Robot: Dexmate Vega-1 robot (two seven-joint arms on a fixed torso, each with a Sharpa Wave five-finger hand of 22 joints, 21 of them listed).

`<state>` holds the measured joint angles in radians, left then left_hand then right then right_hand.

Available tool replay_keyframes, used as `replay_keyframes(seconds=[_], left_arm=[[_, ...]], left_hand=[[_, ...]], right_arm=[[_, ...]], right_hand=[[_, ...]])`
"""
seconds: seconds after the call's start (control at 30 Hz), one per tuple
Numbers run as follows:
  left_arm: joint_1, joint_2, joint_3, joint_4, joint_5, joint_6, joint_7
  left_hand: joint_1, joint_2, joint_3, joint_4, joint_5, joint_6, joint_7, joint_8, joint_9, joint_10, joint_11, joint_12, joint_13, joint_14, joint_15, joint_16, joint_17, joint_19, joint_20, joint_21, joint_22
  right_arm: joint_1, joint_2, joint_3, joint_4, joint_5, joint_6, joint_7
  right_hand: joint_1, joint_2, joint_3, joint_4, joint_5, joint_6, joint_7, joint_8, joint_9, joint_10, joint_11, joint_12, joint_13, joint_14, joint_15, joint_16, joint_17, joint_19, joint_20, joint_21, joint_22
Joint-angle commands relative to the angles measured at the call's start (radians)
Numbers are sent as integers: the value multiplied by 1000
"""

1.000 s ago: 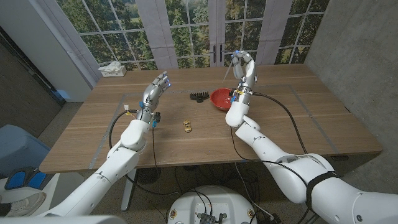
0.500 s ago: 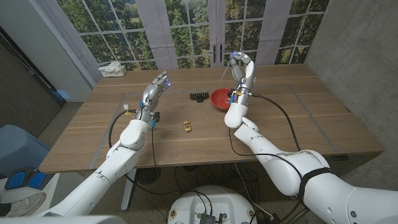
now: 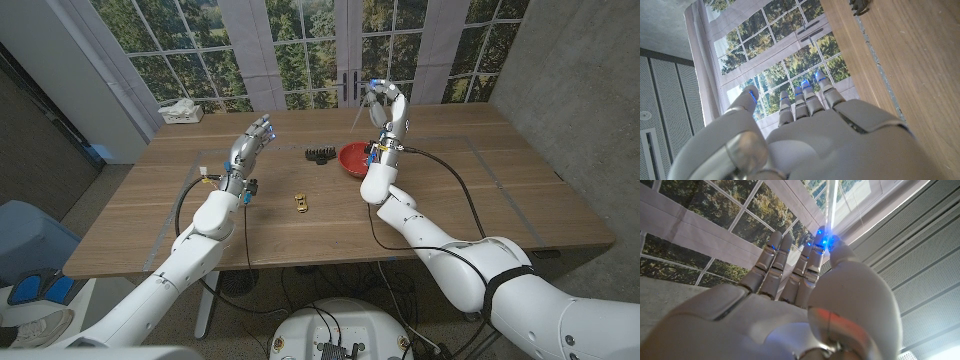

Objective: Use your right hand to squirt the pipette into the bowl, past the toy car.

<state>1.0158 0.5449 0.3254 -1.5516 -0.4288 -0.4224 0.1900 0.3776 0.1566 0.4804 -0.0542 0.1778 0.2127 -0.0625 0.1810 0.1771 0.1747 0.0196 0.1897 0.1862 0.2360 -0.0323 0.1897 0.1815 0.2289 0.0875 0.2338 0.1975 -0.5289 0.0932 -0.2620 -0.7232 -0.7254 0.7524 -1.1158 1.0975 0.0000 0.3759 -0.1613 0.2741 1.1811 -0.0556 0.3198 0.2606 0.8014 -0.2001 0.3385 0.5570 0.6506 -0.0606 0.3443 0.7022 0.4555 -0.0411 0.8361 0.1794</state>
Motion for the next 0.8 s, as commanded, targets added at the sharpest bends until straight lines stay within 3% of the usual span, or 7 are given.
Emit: replay_keyframes(seconds=[0.03,0.27,0.33,0.43,0.53,0.8], left_arm=[[-7,-2,9,0,1,10,-2],[-3,-1,14,-13,6,19,5],[-1,-1,14,-16,9,20,7],[1,-1,15,-21,12,21,11],[2,-2,16,-23,12,22,12],[-2,-1,18,-21,13,26,10]], left_hand=[[-9,-3,3,-5,-2,6,2,3,1,4,-4,9,3,14,3,8,0,0,7,8,2],[-14,-4,6,-8,-2,4,2,2,1,7,-3,10,3,25,3,11,0,0,9,8,2],[-15,-4,6,-9,-2,3,2,2,1,8,-3,11,3,27,3,11,0,1,10,8,2],[-17,-5,7,-10,-2,4,1,2,1,8,-5,11,3,30,5,11,0,2,12,8,2],[-19,-5,8,-10,-2,4,1,2,1,8,-5,10,3,31,5,11,0,2,12,8,2],[-23,-5,10,-13,-2,4,3,3,1,9,-6,11,3,35,4,11,0,2,14,8,1]], right_arm=[[4,-65,-117,-47,123,-44,-1],[0,-115,-198,-91,217,-70,-1],[-4,-124,-209,-105,232,-81,-1],[-6,-146,-237,-128,257,-100,-1],[-7,-153,-247,-135,270,-104,-1],[-5,-156,-254,-134,280,-112,-1]], right_hand=[[1,9,6,3,-6,-15,-5,-11,-10,-7,-2,-12,-5,-6,-159,8,9,-1,-45,5,5],[4,13,7,2,-14,-15,-8,-20,-23,-20,2,-29,-14,-15,-156,8,14,-2,-46,8,5],[2,12,7,3,-19,-3,-23,-20,-30,-38,3,-42,-20,-26,-154,2,11,-3,-45,9,6],[-17,6,9,9,-32,16,-41,-32,-53,-79,0,-82,-41,-82,-150,-36,-9,-38,-31,1,4],[-29,5,14,12,-36,21,-49,-43,-63,-112,-2,-109,-56,-102,-148,-56,-24,-66,-19,-9,2],[-40,4,18,14,-38,19,-53,-53,-68,-134,-2,-126,-69,-109,-147,-65,-33,-65,-17,-10,1]])
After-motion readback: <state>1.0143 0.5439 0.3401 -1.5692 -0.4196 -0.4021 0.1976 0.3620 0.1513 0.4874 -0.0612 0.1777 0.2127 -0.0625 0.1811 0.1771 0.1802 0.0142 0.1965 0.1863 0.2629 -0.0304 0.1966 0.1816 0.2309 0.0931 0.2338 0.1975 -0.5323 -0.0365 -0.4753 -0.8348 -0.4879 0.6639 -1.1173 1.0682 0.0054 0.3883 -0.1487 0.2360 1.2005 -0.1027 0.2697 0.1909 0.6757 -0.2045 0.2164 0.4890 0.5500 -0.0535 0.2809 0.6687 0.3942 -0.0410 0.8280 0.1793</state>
